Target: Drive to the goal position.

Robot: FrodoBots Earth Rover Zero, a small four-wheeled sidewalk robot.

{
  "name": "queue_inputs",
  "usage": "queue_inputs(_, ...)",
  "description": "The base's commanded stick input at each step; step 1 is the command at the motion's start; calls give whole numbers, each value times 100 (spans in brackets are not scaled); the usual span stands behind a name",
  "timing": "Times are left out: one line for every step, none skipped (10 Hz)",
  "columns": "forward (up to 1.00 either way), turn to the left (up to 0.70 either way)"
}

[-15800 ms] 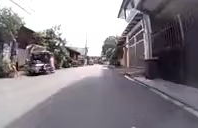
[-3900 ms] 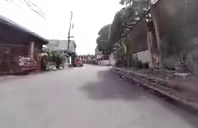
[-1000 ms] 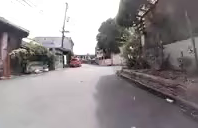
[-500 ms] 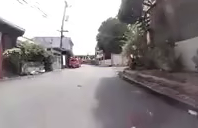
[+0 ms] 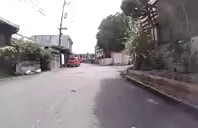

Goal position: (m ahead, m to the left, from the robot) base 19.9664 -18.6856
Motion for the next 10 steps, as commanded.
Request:
queue_inputs(100,0)
queue_inputs(100,0)
queue_inputs(100,0)
queue_inputs(100,0)
queue_inputs(100,0)
queue_inputs(100,0)
queue_inputs(100,0)
queue_inputs(100,0)
queue_inputs(100,0)
queue_inputs(100,0)
